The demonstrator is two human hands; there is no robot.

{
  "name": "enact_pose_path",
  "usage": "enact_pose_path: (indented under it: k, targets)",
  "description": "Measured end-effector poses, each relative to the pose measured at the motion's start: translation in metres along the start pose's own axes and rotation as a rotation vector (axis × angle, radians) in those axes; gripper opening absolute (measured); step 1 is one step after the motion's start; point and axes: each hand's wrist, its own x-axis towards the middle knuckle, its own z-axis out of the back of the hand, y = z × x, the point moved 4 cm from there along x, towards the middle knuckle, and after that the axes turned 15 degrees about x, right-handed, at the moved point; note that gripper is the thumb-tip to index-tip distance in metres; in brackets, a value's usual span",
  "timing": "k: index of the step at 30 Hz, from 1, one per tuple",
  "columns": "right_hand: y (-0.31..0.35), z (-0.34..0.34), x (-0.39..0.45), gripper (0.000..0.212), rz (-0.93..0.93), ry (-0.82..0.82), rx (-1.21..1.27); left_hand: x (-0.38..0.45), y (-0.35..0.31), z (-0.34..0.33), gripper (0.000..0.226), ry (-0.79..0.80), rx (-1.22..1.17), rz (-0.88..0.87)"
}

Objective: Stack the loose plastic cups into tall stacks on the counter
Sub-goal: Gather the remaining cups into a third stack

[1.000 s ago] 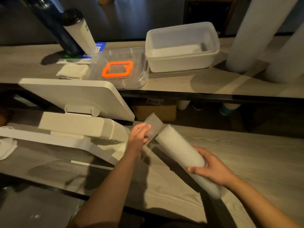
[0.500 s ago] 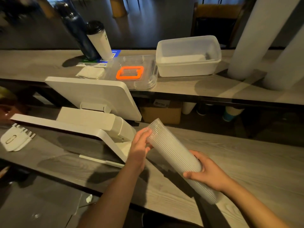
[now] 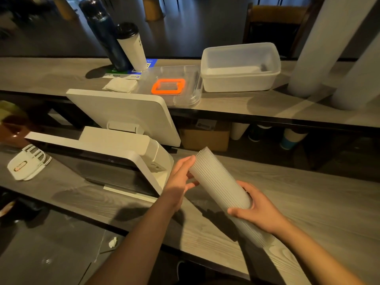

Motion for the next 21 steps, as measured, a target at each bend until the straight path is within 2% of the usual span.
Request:
enact_pose_path:
  k: [3,6,8,12,14,16,17,21]
  targets:
    - [0.005,0.0,-0.003,0.087,-0.004,-0.014,0.03,-0.003,-0.011,0.0,0.069,0.04,0.051,-0.001]
    - [0.017,-0.001,-0.004,0.089,0.009,-0.052,0.094,-0.011,-0.02,-0.005,0.078,0.016,0.037,-0.037]
    - [0.03,0.0,-0.003,0.088,0.042,-0.092,0.154,-0.017,-0.021,-0.017,0.082,0.056,0.043,-0.028]
    - [0.057,0.004,0.005,0.083,0.106,-0.132,0.262,-0.029,-0.02,-0.041,0.057,0.153,0.1,-0.016]
    - [0.071,0.007,0.011,0.078,0.139,-0.118,0.255,-0.033,-0.021,-0.043,0.072,0.161,0.093,-0.011]
    - [0.087,0.01,0.016,0.076,0.171,-0.118,0.237,-0.033,-0.022,-0.041,0.112,0.19,0.093,0.011]
    - [0.096,0.011,0.019,0.075,0.187,-0.122,0.237,-0.033,-0.025,-0.041,0.121,0.215,0.084,0.013]
    - [0.139,0.021,0.03,0.073,0.264,-0.151,0.241,-0.029,-0.06,-0.039,0.105,0.236,0.015,-0.074]
